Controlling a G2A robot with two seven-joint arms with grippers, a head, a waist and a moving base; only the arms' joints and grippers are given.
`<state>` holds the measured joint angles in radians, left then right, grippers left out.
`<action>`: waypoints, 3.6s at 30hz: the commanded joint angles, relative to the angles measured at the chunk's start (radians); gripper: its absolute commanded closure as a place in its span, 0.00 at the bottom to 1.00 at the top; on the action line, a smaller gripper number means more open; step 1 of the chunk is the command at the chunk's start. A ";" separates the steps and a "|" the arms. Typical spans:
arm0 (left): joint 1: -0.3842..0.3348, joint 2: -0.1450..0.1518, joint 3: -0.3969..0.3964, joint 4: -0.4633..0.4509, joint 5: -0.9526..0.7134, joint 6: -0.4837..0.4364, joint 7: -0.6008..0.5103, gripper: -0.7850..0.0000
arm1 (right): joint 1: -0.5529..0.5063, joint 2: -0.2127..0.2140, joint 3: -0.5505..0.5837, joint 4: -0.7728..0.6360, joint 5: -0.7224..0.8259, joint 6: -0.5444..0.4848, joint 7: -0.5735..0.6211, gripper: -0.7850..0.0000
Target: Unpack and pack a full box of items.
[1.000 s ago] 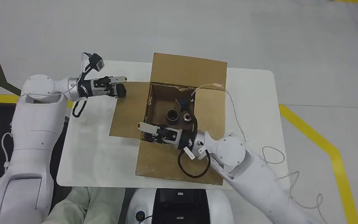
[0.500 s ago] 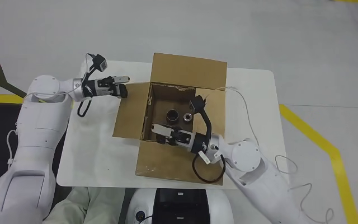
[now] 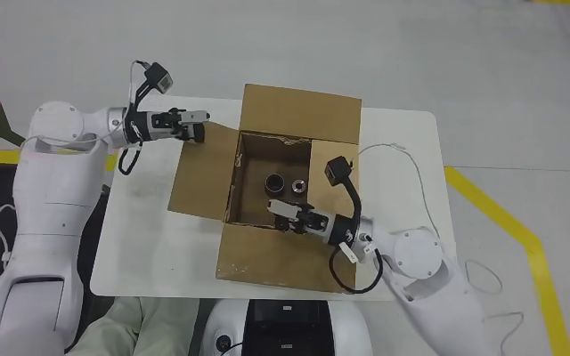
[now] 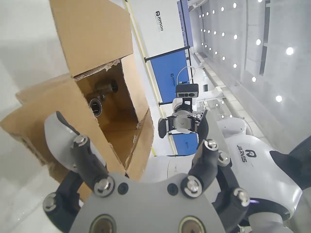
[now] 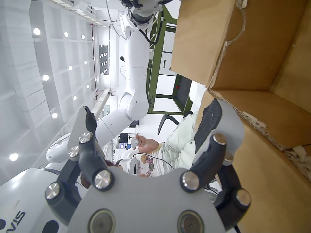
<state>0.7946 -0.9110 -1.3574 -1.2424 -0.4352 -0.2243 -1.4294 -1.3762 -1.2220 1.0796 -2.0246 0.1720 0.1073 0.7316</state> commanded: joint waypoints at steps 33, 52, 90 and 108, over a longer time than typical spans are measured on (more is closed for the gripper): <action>-0.176 -0.076 0.358 -0.135 0.093 0.065 0.078 0.00 | -0.231 0.063 0.148 -0.145 -0.082 0.026 0.102 0.00; -0.179 -0.098 0.415 -0.186 0.039 0.149 0.145 0.00 | -0.265 0.076 0.159 -0.178 -0.098 0.077 0.128 0.00; -0.251 -0.268 0.739 0.014 0.191 0.180 0.443 0.00 | -0.334 0.122 0.160 -0.249 -0.164 0.145 0.151 0.00; -0.181 -0.261 0.612 -0.059 0.048 0.022 0.382 0.00 | -0.297 0.121 0.145 -0.171 -0.062 0.148 0.035 0.00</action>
<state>0.6064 -1.1746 -0.7339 -1.2908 -0.3791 -0.1942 -1.0452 -1.6784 -1.1001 1.2252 -2.2074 0.0969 0.2630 0.7804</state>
